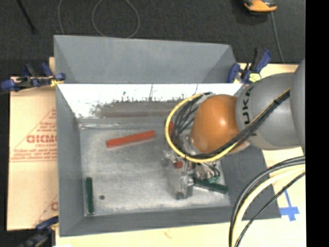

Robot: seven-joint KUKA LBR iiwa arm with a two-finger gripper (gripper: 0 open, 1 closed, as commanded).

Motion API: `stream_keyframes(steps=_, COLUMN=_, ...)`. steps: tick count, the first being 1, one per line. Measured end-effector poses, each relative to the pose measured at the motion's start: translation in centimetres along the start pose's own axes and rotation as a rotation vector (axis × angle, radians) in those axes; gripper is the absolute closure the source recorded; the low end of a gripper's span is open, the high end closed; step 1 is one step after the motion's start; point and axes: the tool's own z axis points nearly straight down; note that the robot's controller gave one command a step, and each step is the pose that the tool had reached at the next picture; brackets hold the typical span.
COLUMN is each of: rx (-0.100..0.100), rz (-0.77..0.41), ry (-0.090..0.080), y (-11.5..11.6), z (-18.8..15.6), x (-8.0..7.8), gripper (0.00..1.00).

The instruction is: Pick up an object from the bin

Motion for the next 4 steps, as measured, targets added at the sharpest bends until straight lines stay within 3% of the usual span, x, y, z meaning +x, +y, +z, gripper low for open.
stream_keyframes(steps=1, rx=0.002, rz=-0.431, ry=-0.006, y=-6.1, z=-3.3, x=-8.1, gripper=0.0)
stream_keyframes(steps=2, rx=-0.001, rz=-0.944, ry=-0.005, y=-5.8, z=-4.3, x=-10.4, gripper=0.0)
stream_keyframes(steps=3, rx=0.005, rz=-1.295, ry=-0.011, y=-6.3, z=-0.4, x=-11.5, gripper=0.0)
stream_keyframes(steps=4, rx=0.002, rz=-1.286, ry=-0.011, y=-6.4, z=-0.7, x=-11.8, gripper=0.0)
